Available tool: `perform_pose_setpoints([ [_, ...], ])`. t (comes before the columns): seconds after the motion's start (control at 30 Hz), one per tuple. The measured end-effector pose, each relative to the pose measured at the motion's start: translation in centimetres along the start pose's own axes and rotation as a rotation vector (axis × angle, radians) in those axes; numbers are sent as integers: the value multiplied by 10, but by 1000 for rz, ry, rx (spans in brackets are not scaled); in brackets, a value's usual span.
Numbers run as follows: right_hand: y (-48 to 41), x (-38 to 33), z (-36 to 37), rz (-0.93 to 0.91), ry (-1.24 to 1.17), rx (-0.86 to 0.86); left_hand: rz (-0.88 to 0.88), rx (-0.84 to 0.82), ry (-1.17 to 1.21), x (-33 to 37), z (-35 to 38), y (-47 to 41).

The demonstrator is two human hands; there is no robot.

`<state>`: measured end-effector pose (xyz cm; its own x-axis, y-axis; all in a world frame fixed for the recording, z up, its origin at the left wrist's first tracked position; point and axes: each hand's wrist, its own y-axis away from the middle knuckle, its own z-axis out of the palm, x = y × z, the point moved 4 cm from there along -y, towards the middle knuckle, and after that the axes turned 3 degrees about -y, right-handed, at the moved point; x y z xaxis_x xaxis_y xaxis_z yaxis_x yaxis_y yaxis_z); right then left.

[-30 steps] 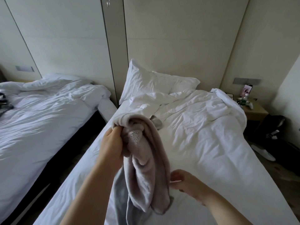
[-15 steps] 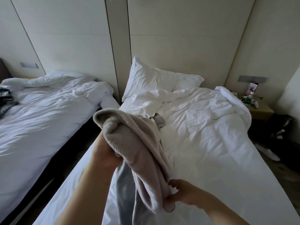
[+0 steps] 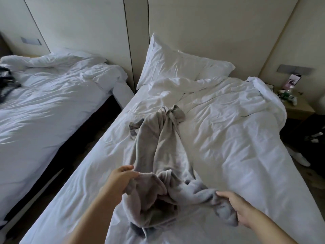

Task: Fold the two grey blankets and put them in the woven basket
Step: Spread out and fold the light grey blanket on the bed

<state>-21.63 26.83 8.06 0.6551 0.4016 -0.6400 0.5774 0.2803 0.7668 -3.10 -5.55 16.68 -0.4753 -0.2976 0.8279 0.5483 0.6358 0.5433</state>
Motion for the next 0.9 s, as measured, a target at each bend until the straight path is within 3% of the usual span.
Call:
perform_pose_setpoints([
  [0.07,-6,17,5,66,385,-112,-57,11,-27,-18,3,-9],
  [0.13,-17,31,8,129,837,-140,-89,39,-61,-31,3,-19],
  [0.2,-26,33,19,181,1140,-152,-97,72,-96,-39,2,-31],
  [0.33,-55,5,45,72,1145,-63,-105,182,-112,-37,-3,-75],
  [0.57,-162,-93,102,-310,947,230,19,157,-342,-27,28,-202],
  [0.7,-249,-107,165,-401,988,149,37,55,-806,-67,65,-278],
  [0.8,-302,-74,208,-257,1242,-55,-119,-103,-1080,-131,77,-300],
  [0.9,-333,-48,230,-190,1397,-31,-17,-128,-1279,-173,80,-308],
])
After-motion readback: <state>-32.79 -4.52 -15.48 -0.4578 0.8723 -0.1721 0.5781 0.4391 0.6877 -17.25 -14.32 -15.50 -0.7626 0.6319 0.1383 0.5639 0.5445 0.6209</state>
